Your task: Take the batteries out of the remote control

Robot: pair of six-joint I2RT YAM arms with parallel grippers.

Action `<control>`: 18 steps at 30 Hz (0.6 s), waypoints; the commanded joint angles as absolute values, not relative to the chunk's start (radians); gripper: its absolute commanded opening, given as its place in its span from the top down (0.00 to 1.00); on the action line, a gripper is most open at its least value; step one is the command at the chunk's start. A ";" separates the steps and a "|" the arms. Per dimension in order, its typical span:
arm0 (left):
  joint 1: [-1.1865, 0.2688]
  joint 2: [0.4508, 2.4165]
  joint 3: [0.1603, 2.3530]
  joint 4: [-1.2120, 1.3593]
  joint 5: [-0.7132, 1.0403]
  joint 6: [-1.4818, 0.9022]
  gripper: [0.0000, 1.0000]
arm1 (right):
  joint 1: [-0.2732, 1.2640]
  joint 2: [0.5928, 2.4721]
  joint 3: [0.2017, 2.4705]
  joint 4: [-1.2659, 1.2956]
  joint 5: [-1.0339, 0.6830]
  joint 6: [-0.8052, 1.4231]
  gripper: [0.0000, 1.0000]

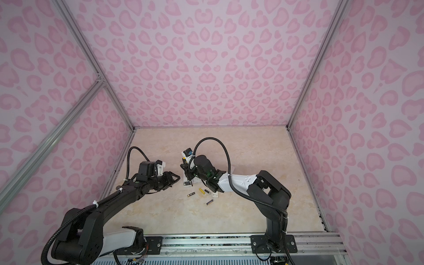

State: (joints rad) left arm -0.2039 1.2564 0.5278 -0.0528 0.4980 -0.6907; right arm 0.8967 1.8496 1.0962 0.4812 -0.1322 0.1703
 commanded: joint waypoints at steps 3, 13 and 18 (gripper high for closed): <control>-0.248 1.251 0.492 -0.011 0.489 -0.746 0.52 | 0.897 1.895 1.117 0.599 -0.158 0.124 1.00; -0.288 1.286 0.468 0.061 0.465 -0.810 0.56 | 0.894 1.951 1.105 0.671 -0.182 0.098 1.00; -0.295 1.318 0.462 0.092 0.474 -0.818 0.59 | 0.887 1.967 1.084 0.725 -0.209 0.097 1.00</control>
